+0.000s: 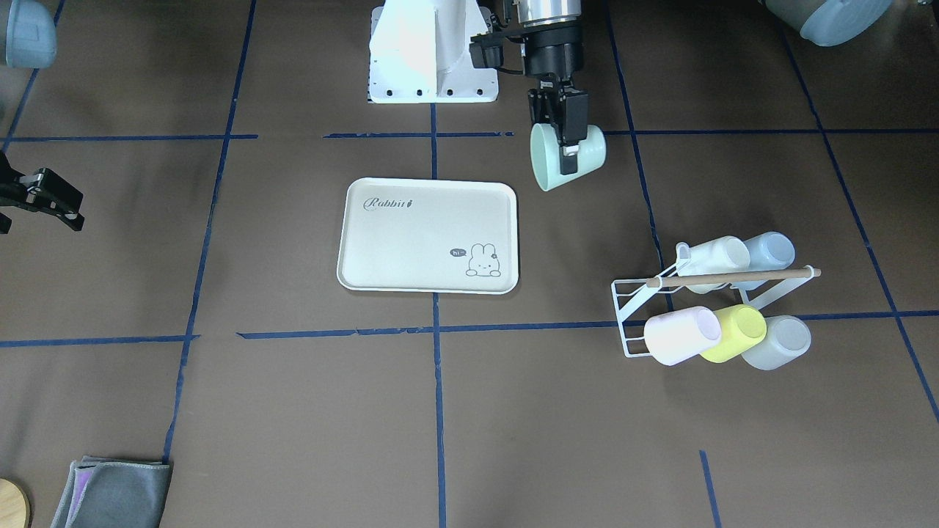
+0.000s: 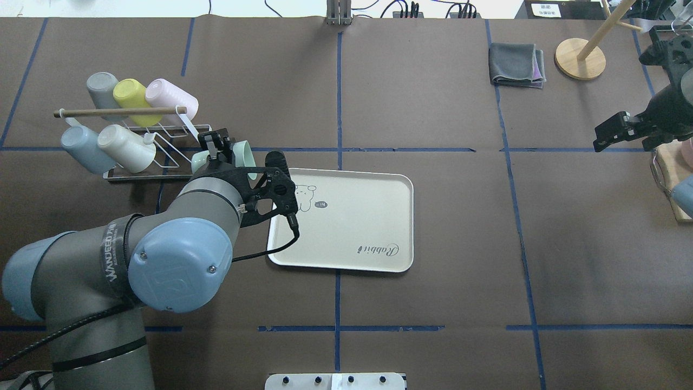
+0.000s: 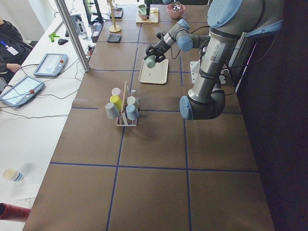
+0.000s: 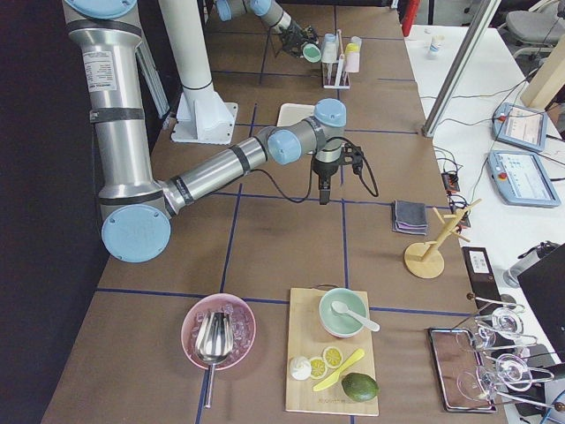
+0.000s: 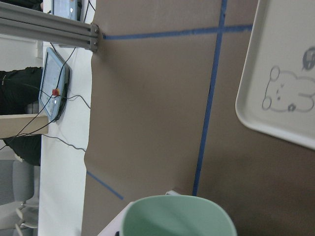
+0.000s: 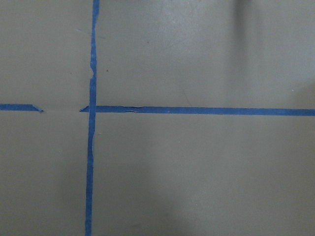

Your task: Pick up and place green cup on tray

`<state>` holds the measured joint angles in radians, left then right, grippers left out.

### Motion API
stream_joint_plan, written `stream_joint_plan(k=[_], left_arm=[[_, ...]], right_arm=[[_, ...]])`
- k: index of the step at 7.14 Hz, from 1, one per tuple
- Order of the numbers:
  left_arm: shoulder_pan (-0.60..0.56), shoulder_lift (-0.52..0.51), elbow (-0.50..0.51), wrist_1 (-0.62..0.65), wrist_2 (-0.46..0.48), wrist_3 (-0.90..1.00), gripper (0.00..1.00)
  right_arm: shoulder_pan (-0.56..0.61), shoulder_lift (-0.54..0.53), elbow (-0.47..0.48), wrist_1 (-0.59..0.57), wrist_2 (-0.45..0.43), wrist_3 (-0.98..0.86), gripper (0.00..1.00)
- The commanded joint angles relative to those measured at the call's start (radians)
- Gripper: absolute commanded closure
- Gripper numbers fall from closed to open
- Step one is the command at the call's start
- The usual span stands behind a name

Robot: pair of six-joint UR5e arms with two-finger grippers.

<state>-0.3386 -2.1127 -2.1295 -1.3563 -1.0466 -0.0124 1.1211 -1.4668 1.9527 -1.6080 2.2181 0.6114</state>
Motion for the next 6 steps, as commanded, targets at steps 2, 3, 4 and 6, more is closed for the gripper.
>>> stream_joint_plan(k=[2, 3, 4, 6], left_arm=[[0.026, 0.0, 0.185, -0.578, -0.012, -0.119, 0.54], [0.03, 0.002, 0.25, -0.721, -0.012, -0.199, 0.55], [0.035, 0.003, 0.285, -0.842, -0.013, -0.293, 0.57], [0.036, 0.002, 0.332, -0.982, -0.015, -0.361, 0.57]], right_arm=[[0.0, 0.0, 0.0, -0.001, -0.002, 0.001, 0.0], [0.002, 0.0, -0.002, -0.001, -0.002, 0.001, 0.0], [0.003, 0.0, -0.002, -0.001, 0.0, -0.001, 0.0], [0.006, 0.0, -0.002, -0.001, 0.0, 0.001, 0.0]])
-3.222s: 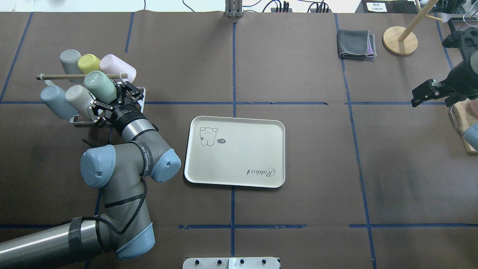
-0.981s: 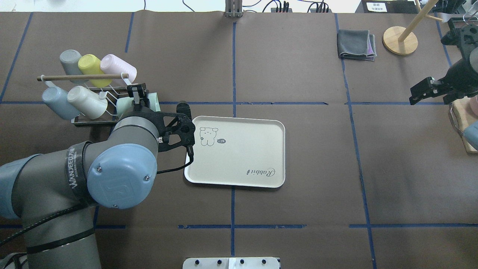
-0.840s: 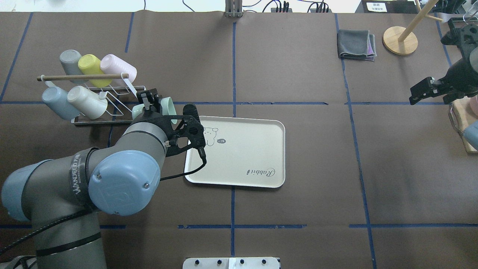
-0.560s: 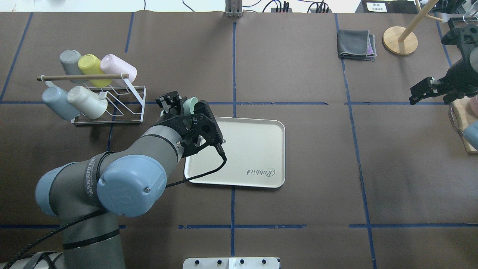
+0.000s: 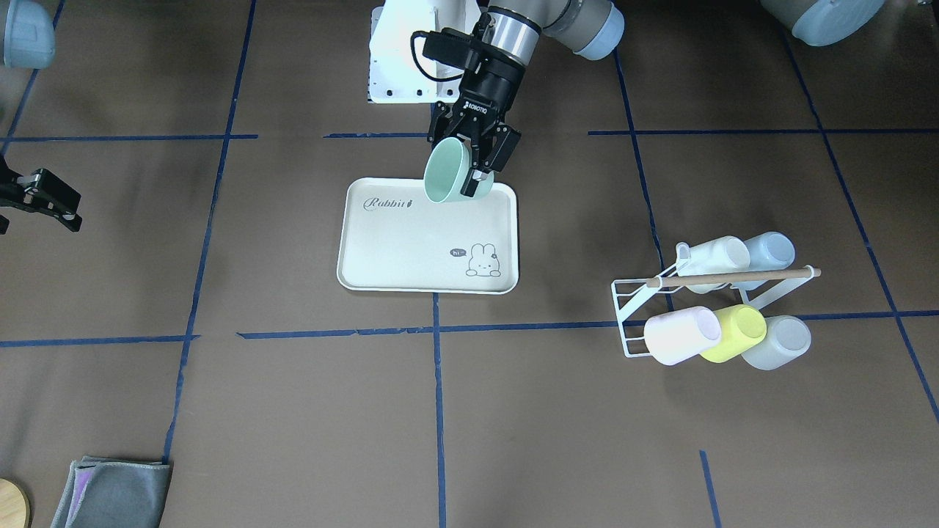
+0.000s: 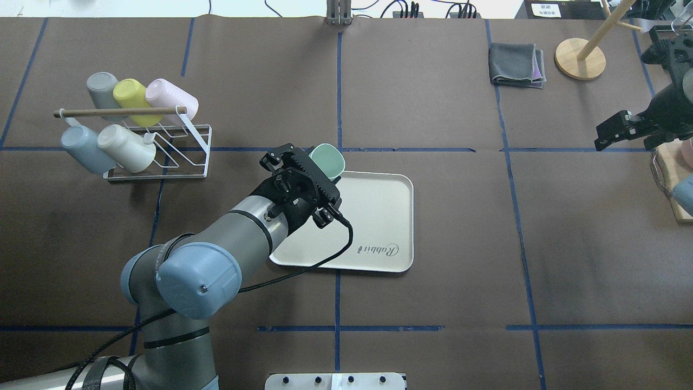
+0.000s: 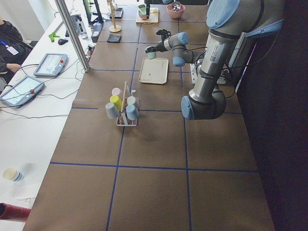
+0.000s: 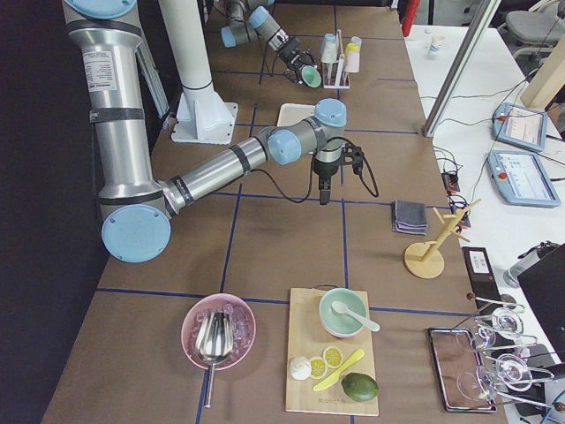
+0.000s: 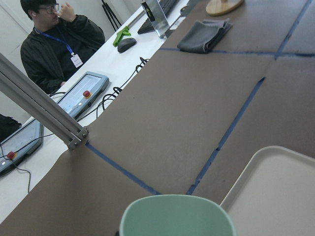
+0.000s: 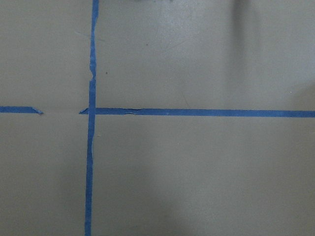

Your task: Pick up and place green cup on tray

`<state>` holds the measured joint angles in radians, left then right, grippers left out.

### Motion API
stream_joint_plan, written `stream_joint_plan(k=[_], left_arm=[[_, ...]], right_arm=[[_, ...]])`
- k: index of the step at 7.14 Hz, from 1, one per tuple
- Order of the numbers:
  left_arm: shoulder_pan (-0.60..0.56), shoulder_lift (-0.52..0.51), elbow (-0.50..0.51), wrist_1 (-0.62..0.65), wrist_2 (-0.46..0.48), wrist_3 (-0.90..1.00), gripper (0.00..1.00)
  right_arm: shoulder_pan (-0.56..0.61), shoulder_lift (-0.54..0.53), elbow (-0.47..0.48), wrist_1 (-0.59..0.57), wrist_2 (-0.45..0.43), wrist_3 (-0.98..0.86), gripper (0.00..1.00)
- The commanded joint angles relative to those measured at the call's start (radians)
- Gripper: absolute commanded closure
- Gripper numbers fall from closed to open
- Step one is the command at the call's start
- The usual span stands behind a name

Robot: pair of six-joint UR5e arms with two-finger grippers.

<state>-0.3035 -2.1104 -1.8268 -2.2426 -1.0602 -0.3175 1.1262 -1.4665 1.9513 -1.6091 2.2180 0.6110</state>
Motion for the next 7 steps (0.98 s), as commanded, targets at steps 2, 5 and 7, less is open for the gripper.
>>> stream_joint_plan(k=[2, 5, 7], left_arm=[[0.003, -0.002, 0.126, -0.258, -0.024, -0.1, 0.57], [0.007, -0.008, 0.317, -0.572, -0.027, -0.225, 0.6], [0.007, -0.014, 0.38, -0.571, -0.052, -0.221, 0.61]], right_arm=[[0.001, 0.0, 0.0, 0.0, 0.0, 0.001, 0.0], [0.003, -0.002, -0.002, 0.0, 0.0, 0.0, 0.0], [0.023, -0.002, -0.003, -0.002, 0.011, -0.007, 0.0]])
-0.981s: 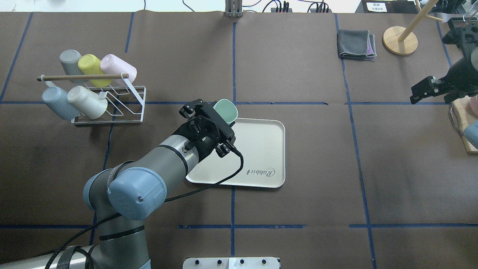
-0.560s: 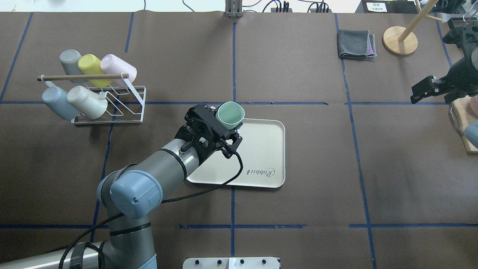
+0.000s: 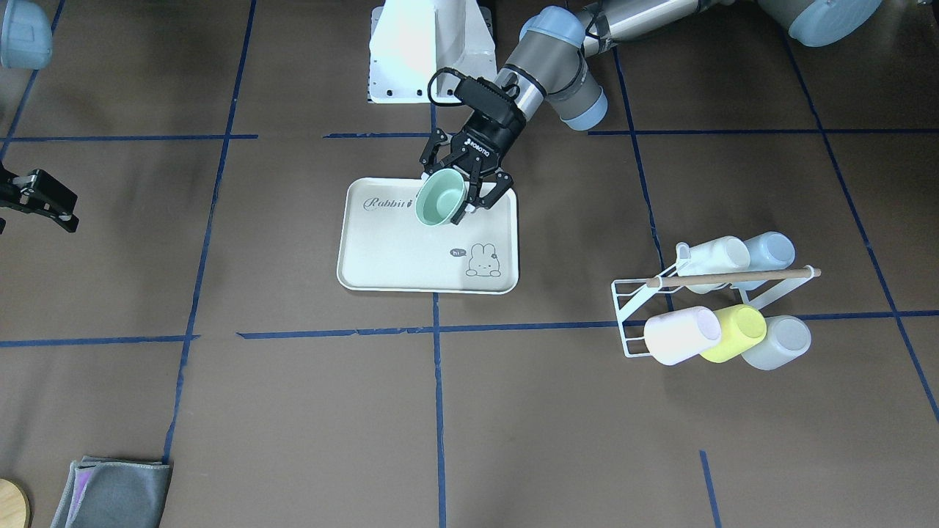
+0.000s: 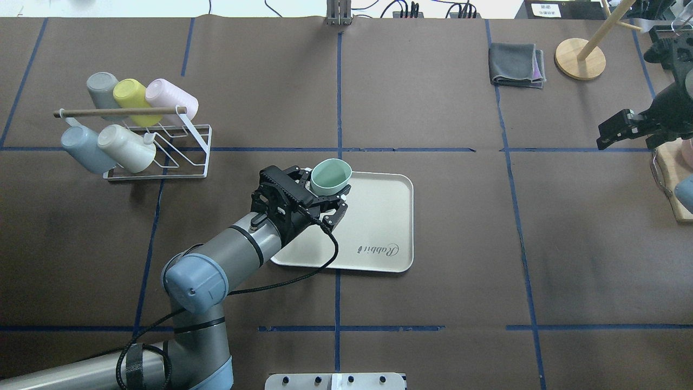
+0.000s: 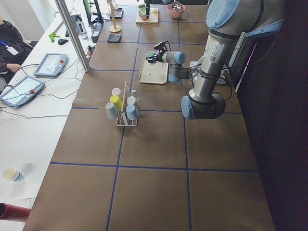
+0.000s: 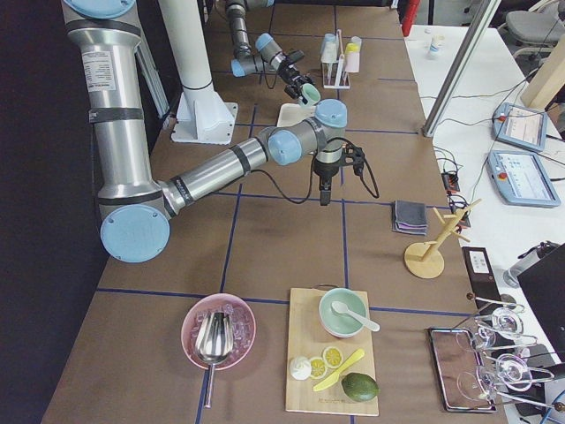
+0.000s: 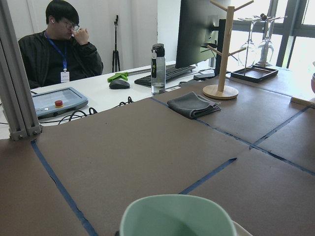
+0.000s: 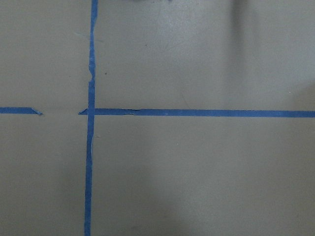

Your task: Pick up and place green cup on tray

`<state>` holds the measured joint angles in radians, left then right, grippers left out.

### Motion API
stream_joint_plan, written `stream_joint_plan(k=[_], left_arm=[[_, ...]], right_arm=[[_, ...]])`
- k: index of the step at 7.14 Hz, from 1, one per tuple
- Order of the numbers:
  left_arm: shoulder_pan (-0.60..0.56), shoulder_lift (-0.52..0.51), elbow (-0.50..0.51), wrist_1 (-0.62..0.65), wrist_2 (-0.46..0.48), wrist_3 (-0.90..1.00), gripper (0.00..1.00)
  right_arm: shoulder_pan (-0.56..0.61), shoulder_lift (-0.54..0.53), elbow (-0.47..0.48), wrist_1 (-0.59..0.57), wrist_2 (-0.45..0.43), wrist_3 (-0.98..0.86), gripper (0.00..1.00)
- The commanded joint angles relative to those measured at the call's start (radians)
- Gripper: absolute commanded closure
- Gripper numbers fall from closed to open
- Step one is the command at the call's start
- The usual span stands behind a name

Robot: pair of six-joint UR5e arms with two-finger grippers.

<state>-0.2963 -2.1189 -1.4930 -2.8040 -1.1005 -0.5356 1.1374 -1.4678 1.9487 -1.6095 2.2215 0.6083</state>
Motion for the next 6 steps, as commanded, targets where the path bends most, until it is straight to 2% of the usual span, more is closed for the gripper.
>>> stream_joint_plan(k=[1, 4, 6], left_arm=[[0.005, -0.012, 0.066, -0.011, -0.012, -0.003, 0.61], [0.008, -0.067, 0.137, -0.028, -0.004, -0.004, 0.6], [0.008, -0.095, 0.227, -0.125, -0.001, -0.006, 0.59]], right_arm=[[0.019, 0.0, -0.005, -0.001, 0.007, -0.005, 0.0], [0.019, 0.0, -0.014, -0.001, 0.01, -0.004, 0.0], [0.019, -0.002, -0.024, -0.001, 0.01, -0.004, 0.0]])
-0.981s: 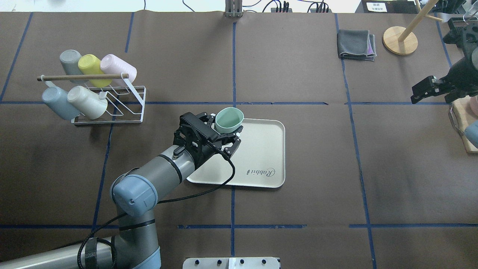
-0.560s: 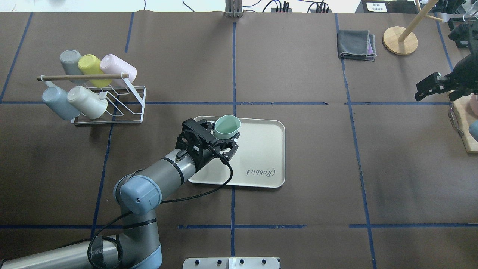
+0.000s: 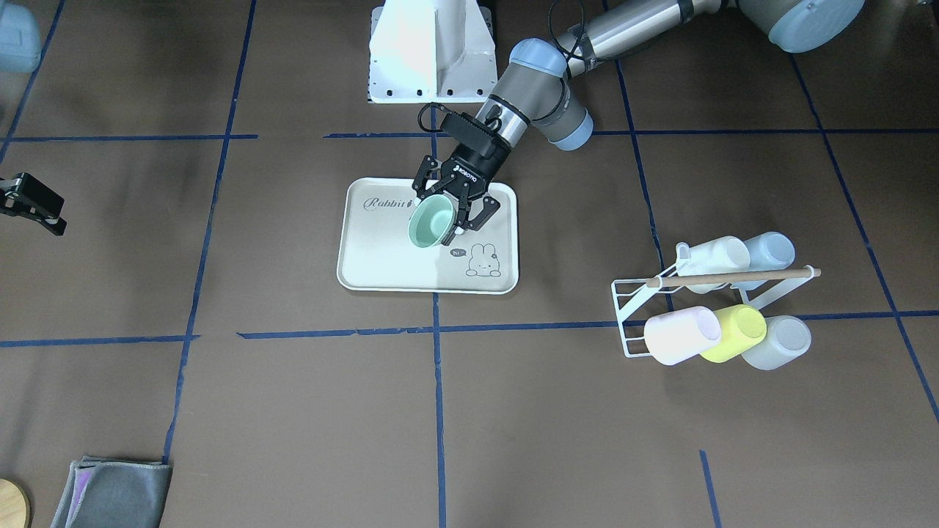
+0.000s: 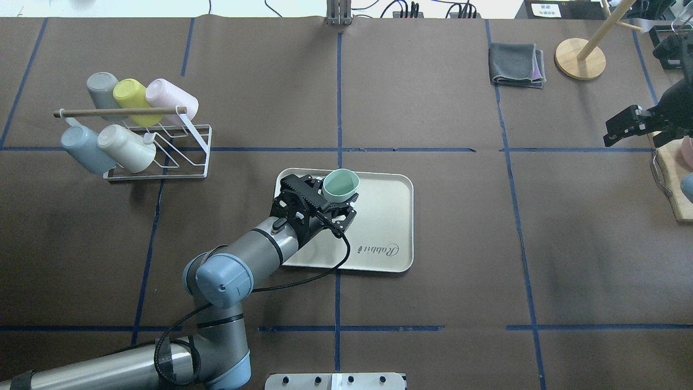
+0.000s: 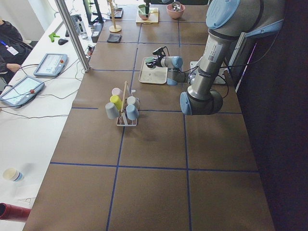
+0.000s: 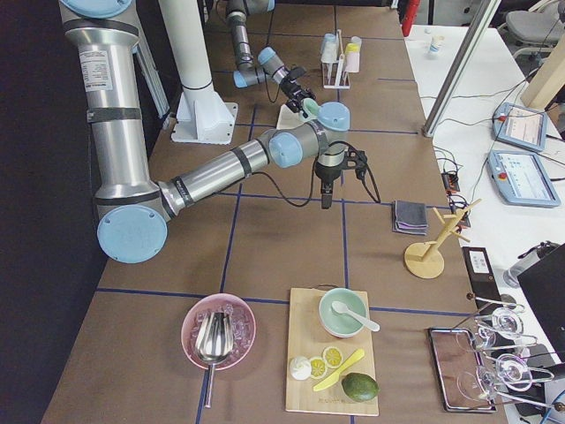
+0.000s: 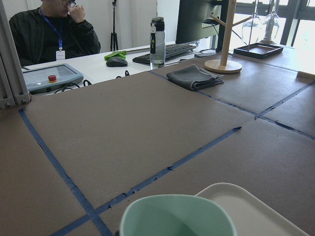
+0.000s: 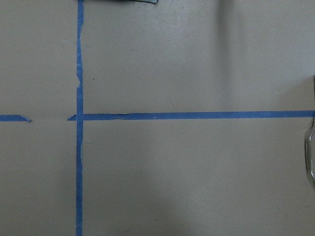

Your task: Pick up and place green cup on tray

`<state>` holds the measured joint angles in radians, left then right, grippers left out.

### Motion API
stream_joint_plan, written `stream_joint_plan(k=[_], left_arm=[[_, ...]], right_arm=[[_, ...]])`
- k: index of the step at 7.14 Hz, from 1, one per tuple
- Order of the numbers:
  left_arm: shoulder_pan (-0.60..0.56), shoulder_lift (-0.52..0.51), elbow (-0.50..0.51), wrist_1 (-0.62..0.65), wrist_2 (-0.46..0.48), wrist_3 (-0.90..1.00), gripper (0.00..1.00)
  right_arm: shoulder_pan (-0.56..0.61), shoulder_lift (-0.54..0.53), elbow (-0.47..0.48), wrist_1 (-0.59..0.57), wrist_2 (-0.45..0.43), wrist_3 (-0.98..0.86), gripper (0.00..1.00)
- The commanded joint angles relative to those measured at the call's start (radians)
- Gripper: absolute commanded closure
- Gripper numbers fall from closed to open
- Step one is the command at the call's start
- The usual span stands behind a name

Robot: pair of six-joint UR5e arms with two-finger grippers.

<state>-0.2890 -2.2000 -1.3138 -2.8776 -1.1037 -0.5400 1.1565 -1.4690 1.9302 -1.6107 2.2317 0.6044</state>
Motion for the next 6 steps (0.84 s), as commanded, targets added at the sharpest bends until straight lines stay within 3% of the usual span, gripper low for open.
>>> stream_joint_plan(k=[1, 3, 5, 6], left_arm=[[0.004, -0.024, 0.051, -0.075, 0.004, -0.004, 0.54], [0.01, -0.029, 0.059, -0.075, 0.004, -0.005, 0.54], [0.01, -0.027, 0.073, -0.074, 0.011, -0.003, 0.49], [0.01, -0.027, 0.073, -0.071, 0.012, -0.001, 0.41]], right_arm=[[0.002, 0.001, -0.005, 0.0, -0.001, 0.0, 0.0], [0.003, 0.003, -0.005, 0.0, 0.0, 0.002, 0.0], [0.003, 0.003, -0.004, 0.0, 0.0, 0.003, 0.0], [0.003, 0.003, -0.002, 0.0, 0.003, 0.003, 0.0]])
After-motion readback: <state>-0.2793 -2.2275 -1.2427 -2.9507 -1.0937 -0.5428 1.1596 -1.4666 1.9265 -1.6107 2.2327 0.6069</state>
